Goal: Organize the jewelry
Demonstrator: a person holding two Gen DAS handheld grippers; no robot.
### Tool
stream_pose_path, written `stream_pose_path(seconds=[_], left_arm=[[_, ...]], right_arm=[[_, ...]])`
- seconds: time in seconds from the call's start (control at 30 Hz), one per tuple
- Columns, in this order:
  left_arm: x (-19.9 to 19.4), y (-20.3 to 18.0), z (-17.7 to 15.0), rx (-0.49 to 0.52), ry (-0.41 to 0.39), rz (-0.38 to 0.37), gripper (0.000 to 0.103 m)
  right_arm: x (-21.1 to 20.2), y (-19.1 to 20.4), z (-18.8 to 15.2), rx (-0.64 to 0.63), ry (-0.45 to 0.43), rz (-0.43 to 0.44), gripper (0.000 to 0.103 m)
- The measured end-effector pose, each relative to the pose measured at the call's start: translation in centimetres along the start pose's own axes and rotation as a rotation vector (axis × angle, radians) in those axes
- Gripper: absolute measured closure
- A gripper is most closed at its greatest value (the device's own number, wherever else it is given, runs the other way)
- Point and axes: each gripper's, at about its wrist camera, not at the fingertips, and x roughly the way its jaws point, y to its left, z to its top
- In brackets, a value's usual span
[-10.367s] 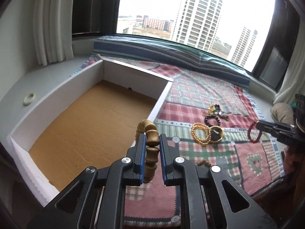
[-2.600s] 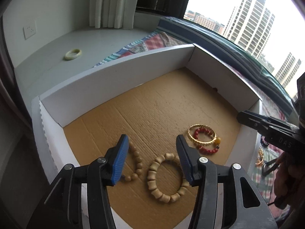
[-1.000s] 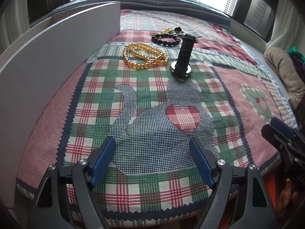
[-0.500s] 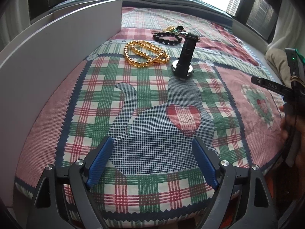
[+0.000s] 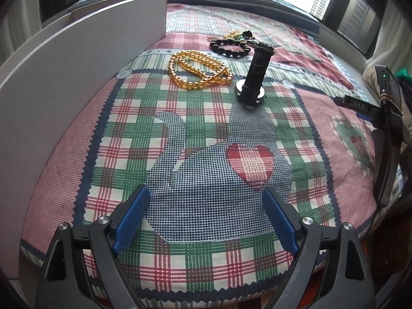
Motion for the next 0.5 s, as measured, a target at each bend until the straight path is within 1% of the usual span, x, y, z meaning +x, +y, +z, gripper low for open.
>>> stream_pose_path(seconds=[0.17, 0.33, 0.5], left_arm=[[0.33, -0.37, 0.18, 0.028, 0.011, 0.020, 0.012], [0.09, 0.09, 0.03, 0.001, -0.002, 0.007, 0.012], [0.06, -0.10, -0.18, 0.020, -0.004, 0.019, 0.012]], right_arm=[[0.01, -0.02, 0.05, 0.000, 0.000, 0.000, 0.010], [-0.01, 0.00, 0.02, 0.000, 0.000, 0.000, 0.010], [-0.01, 0.00, 0.03, 0.000, 0.001, 0.000, 0.010]])
